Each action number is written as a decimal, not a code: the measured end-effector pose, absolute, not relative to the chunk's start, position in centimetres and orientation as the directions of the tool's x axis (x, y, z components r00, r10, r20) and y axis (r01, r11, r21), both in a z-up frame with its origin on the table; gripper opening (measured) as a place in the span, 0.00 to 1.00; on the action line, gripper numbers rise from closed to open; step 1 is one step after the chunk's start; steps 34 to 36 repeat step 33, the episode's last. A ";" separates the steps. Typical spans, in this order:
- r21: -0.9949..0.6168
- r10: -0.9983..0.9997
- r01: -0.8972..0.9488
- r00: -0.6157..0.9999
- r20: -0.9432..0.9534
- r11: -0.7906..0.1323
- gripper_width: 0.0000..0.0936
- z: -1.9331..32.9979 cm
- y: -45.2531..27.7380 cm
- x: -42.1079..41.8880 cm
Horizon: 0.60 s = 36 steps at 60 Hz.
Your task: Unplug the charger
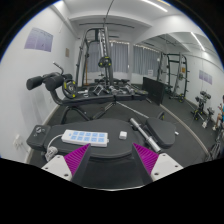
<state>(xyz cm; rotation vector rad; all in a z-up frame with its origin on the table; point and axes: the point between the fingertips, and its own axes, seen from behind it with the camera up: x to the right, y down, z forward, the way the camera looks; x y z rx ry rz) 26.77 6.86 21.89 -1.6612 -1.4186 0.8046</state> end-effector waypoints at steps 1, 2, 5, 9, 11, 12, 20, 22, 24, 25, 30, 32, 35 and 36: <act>-0.875 0.986 0.481 0.166 0.024 -0.060 0.91 22.1 6.4 27.5; -0.875 0.987 0.480 0.160 0.021 -0.060 0.91 22.4 5.9 28.1; -0.876 0.990 0.478 0.142 0.012 -0.058 0.91 23.2 4.5 30.1; -0.882 0.993 0.470 0.114 0.015 -0.041 0.91 24.1 2.8 32.0; -0.885 0.994 0.465 0.107 0.022 -0.030 0.92 24.4 2.2 32.7; -0.886 0.994 0.463 0.103 0.026 -0.025 0.92 24.7 2.1 33.1; -0.894 0.997 0.447 0.066 0.041 0.007 0.91 25.6 -0.1 34.5; -0.895 0.997 0.446 0.058 0.046 0.015 0.91 25.8 -0.6 34.7; -0.895 0.998 0.447 0.053 0.042 0.014 0.91 25.9 -0.9 34.9; -0.895 0.998 0.447 0.053 0.043 0.015 0.91 26.0 -1.1 35.0; -0.893 0.998 0.449 0.048 0.043 0.017 0.92 26.3 -1.9 35.4; -0.895 0.999 0.446 0.039 0.037 0.015 0.92 26.5 -2.4 35.6; -0.896 0.999 0.444 0.036 0.034 0.015 0.92 26.6 -2.6 35.6; -0.896 0.999 0.444 0.036 0.034 0.015 0.92 26.6 -2.6 35.6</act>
